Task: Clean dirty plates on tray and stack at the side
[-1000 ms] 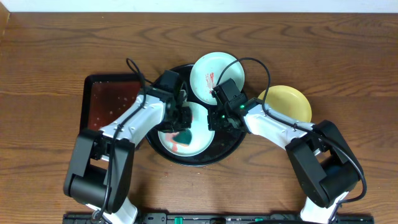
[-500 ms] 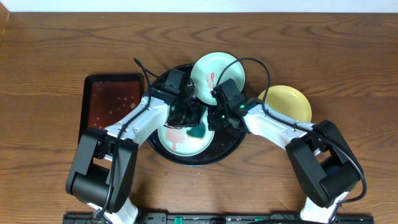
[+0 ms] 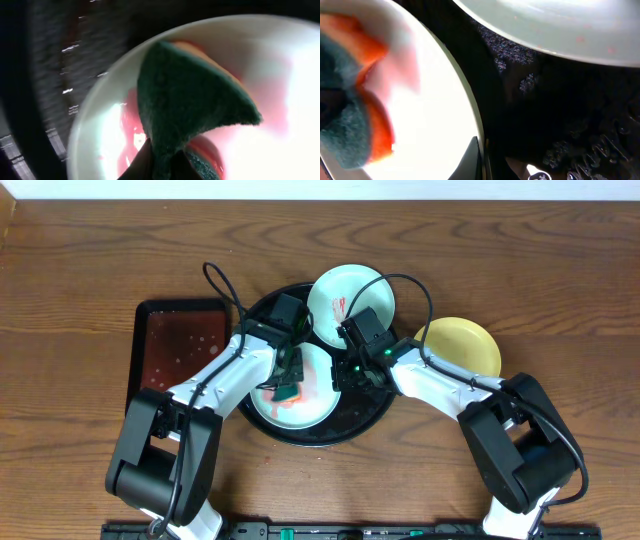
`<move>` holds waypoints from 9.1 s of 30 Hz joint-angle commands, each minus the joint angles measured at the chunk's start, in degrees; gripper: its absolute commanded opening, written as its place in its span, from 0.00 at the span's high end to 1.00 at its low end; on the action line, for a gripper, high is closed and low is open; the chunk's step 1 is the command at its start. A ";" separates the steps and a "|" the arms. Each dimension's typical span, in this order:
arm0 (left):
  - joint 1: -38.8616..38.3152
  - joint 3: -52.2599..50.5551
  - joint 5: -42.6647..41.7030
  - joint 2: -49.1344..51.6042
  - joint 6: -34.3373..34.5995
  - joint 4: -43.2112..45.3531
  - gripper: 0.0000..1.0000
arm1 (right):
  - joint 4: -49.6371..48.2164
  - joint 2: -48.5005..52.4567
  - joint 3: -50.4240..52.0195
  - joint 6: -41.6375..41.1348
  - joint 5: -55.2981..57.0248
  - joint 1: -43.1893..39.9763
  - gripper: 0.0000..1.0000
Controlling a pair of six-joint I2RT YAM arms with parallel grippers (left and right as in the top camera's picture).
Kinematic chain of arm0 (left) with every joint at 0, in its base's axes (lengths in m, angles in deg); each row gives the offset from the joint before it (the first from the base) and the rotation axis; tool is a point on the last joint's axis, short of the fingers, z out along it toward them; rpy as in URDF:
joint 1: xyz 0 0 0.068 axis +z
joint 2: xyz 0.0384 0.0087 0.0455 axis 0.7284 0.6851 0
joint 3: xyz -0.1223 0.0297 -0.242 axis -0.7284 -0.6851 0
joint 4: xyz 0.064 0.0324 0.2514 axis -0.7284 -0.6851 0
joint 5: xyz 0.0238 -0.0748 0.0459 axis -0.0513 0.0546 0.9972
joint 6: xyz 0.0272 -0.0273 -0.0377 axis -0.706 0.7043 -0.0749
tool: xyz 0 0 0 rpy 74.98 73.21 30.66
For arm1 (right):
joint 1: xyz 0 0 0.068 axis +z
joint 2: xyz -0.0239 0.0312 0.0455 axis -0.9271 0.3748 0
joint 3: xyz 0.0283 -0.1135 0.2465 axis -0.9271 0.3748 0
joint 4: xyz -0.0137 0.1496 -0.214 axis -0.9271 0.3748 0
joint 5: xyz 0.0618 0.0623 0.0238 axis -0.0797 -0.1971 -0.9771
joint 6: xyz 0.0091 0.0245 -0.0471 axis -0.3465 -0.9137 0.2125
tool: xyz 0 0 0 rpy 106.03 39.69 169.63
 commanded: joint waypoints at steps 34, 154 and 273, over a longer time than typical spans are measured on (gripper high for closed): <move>0.94 -0.76 -17.25 1.14 -17.20 9.84 0.93 | 1.31 0.85 -0.42 0.20 0.83 -0.15 0.99; 9.22 18.69 0.92 1.20 -6.51 -16.98 0.93 | 21.42 -23.10 -4.09 11.56 98.57 27.91 0.99; 9.22 18.62 0.92 1.20 -6.54 -16.55 0.93 | -8.15 3.65 -3.08 -2.84 9.94 -8.11 0.99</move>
